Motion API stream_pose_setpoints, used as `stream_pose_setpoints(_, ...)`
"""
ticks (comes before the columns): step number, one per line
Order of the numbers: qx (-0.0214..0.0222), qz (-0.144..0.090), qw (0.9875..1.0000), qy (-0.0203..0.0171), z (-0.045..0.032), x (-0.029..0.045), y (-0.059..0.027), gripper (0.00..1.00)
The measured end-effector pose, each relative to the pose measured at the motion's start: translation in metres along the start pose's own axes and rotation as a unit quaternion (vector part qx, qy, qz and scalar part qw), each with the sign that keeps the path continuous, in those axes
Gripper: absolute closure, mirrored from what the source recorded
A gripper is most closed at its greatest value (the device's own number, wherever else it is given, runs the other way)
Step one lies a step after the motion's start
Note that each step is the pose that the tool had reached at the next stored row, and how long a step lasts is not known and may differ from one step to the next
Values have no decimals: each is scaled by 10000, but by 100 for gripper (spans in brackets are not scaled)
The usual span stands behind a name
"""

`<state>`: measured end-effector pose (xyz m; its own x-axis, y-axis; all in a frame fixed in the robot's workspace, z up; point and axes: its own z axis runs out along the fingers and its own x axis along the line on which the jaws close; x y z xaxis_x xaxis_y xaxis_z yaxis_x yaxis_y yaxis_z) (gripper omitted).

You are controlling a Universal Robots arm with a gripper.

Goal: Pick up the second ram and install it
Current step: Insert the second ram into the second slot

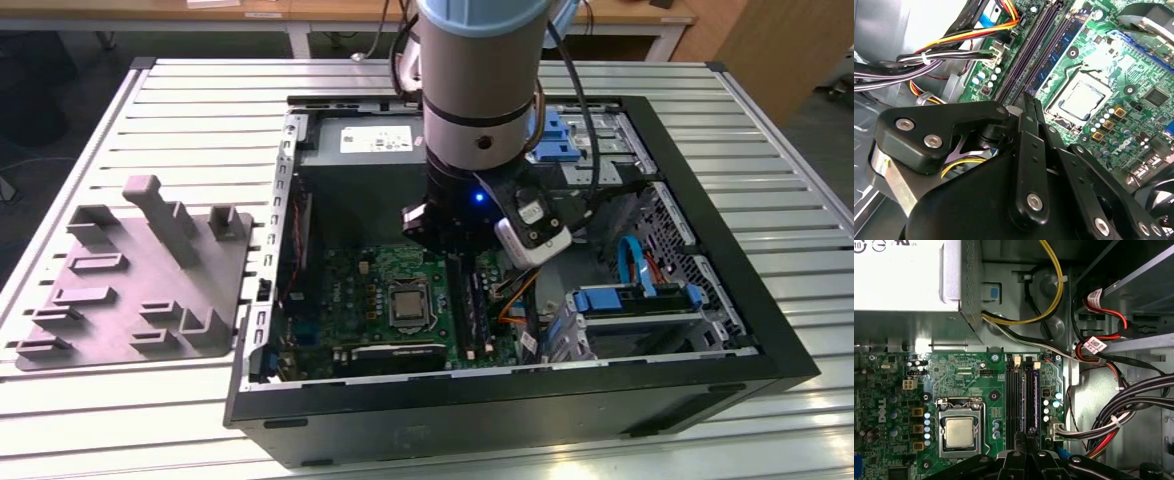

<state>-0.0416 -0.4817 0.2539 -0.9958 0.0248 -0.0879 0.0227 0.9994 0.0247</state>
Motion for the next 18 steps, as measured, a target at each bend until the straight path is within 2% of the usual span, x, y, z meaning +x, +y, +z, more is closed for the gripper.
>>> stream_pose_setpoints(2,-3,0,10000,-1,4,0,0,89)
stream_pose_setpoints(18,-12,1,10000,-1,225,31,17,89)
